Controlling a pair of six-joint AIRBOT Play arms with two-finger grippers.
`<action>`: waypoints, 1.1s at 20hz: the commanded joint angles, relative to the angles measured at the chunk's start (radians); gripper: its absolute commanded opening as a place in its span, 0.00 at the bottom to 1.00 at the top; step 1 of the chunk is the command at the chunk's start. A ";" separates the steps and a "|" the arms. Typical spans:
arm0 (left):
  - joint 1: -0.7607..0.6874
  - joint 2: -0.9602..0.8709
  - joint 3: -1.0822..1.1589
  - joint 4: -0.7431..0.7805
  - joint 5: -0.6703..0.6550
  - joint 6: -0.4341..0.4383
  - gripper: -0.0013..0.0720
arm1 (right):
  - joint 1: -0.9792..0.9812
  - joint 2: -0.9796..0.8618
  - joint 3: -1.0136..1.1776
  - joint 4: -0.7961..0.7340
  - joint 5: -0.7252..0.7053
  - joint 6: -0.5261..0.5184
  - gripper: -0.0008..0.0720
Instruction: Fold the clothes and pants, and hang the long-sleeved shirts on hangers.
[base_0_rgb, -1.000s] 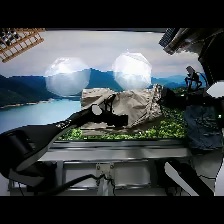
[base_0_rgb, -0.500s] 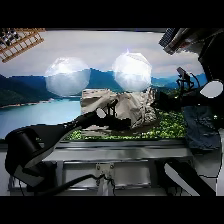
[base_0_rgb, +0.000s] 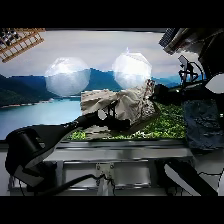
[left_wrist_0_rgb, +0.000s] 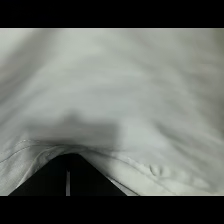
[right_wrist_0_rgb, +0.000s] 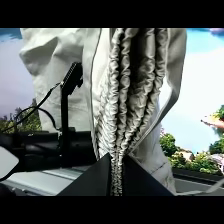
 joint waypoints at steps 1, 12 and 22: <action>-0.001 -0.002 -0.001 0.026 0.016 -0.014 0.02 | 0.050 0.000 0.011 -0.004 0.003 0.026 0.06; 0.084 0.113 -0.002 0.026 -0.267 0.148 0.02 | 0.129 -0.002 0.011 -0.115 -0.035 0.060 0.06; 0.442 0.614 -0.136 0.804 -0.472 -0.157 0.02 | 0.327 -0.069 0.011 -0.119 -0.212 0.094 0.06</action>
